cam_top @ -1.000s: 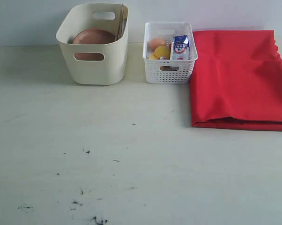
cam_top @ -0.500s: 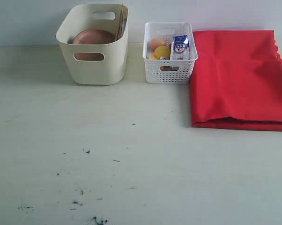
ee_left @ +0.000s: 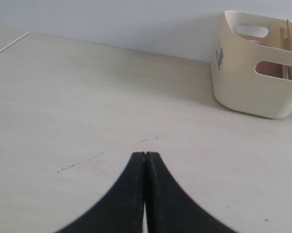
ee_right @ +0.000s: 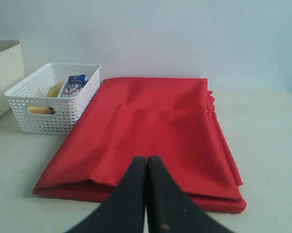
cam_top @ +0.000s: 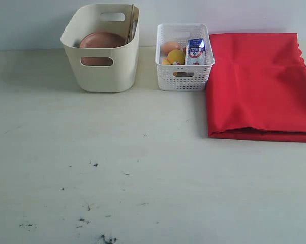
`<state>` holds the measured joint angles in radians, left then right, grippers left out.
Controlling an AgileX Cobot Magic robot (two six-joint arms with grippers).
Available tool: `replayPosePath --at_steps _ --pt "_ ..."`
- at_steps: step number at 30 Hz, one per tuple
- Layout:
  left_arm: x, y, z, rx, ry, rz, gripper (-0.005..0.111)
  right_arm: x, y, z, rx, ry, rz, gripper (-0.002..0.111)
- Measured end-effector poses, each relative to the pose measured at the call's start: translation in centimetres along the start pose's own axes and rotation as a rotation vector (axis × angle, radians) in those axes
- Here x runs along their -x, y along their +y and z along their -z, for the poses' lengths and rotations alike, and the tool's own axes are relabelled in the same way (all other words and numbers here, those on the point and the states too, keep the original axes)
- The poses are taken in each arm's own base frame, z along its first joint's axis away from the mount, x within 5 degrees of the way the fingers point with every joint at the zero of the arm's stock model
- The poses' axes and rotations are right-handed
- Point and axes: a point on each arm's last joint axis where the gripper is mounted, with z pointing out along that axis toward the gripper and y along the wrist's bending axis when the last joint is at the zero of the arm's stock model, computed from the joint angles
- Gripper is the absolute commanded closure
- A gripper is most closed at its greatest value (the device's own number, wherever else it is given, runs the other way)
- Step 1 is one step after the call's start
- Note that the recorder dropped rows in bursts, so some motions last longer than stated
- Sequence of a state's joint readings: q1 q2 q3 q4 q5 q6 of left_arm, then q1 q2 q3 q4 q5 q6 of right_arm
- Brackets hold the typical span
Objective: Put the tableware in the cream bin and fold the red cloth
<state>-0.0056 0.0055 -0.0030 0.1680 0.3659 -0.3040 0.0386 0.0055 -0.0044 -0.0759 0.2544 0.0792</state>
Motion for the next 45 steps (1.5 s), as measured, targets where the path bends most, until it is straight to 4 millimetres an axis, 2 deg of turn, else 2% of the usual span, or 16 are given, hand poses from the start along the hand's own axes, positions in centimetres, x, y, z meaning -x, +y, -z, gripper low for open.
replayPosePath --at_steps 30,36,45 --pt "0.0 0.0 0.0 0.0 0.0 -0.003 0.107 -0.3 -0.02 0.01 -0.003 0.033 0.0 0.108" --pt "-0.01 -0.03 0.0 -0.003 0.001 -0.113 0.107 -0.32 -0.03 0.01 -0.003 0.035 0.0 0.108" --pt "-0.04 -0.15 0.0 -0.017 0.004 -0.125 0.107 -0.32 -0.03 0.01 -0.003 0.035 0.0 0.108"
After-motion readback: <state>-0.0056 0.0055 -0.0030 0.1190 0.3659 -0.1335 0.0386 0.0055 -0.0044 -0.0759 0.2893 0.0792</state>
